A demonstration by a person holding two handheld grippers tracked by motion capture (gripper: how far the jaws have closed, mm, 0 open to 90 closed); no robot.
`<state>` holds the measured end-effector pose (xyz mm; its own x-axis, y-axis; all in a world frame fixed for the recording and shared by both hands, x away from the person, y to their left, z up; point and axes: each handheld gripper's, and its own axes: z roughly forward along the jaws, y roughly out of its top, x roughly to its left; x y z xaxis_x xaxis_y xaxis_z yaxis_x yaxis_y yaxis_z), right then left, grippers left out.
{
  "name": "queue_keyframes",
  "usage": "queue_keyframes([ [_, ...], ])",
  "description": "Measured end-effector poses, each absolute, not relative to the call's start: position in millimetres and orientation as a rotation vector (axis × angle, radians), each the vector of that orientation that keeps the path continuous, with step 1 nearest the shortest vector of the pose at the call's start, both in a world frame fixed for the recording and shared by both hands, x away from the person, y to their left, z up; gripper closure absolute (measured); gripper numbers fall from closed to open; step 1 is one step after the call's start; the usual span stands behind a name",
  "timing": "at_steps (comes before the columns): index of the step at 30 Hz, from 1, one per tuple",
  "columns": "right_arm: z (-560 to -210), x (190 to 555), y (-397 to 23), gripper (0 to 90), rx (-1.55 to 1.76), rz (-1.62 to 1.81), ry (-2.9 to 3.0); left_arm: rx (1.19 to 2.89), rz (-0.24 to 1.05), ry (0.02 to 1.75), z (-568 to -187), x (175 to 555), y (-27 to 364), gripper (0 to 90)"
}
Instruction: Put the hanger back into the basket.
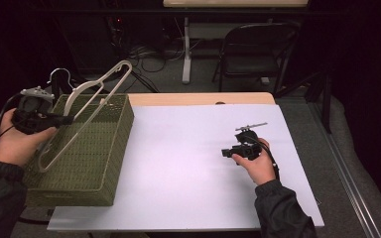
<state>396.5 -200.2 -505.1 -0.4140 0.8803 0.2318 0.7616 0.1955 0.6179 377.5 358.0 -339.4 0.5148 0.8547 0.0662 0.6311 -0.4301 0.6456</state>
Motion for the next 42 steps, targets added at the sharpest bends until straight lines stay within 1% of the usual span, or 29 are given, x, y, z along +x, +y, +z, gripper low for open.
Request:
queue_keyframes([
  [7,-505.5,396.1,-201.4,47.0,1.596,1.016,2.283,2.172,0.522,1.216,-347.3,377.1,385.4,87.0],
  [13,-505.6,395.6,-202.5,46.3,1.597,1.01,2.287,2.179,0.515,1.214,-360.3,372.8,400.8,87.0],
  [15,-505.7,395.7,-202.6,46.0,1.598,1.009,2.287,2.204,0.532,1.205,-364.1,371.6,403.5,87.0],
  [26,-506.8,395.5,-200.0,46.0,1.6,0.991,2.297,2.262,0.51,1.147,-376.9,363.2,420.7,86.9],
  [34,-508.7,396.1,-199.8,46.0,1.599,0.998,2.293,2.279,0.458,1.161,-393.1,363.2,428.5,87.0],
  [42,-511.2,396.7,-199.6,46.0,1.61,0.99,2.292,2.301,0.4,1.149,-411.3,366.6,425.8,87.0],
])
